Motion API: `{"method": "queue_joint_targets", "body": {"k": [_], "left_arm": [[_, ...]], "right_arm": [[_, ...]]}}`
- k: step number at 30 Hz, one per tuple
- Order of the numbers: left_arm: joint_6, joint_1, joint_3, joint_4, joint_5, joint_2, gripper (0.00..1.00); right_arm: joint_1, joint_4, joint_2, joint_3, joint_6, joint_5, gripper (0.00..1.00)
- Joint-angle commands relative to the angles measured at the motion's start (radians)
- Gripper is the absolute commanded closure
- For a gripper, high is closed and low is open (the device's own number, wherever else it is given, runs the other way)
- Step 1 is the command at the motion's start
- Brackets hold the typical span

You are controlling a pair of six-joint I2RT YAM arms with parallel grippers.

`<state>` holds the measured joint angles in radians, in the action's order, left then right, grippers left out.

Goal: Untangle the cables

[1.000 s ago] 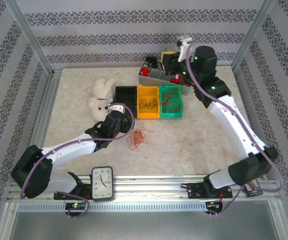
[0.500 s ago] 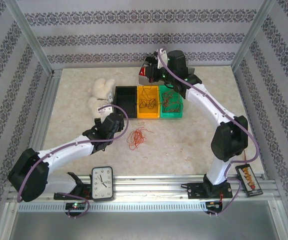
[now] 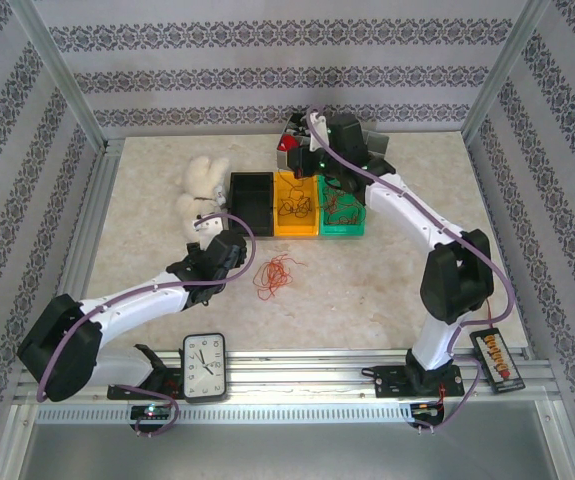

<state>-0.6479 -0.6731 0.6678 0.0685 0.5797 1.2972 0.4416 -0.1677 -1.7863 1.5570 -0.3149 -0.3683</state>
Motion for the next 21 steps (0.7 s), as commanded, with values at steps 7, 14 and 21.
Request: {"method": "queue_joint_targets", "body": {"k": [7, 14, 21], "left_arm": [[-0.002, 0.006, -0.001, 0.017, -0.039, 0.014, 0.19], [0.037, 0.005, -0.006, 0.006, -0.115, 0.025, 0.19], [0.131, 0.006, -0.009, 0.005, -0.215, 0.05, 0.19]], "right_arm": [[0.016, -0.008, -0.154, 0.011, -0.017, 0.037, 0.92], [0.017, -0.012, -0.151, 0.013, -0.055, 0.055, 0.62], [0.022, -0.018, 0.005, -0.121, -0.03, 0.117, 0.53]]}}
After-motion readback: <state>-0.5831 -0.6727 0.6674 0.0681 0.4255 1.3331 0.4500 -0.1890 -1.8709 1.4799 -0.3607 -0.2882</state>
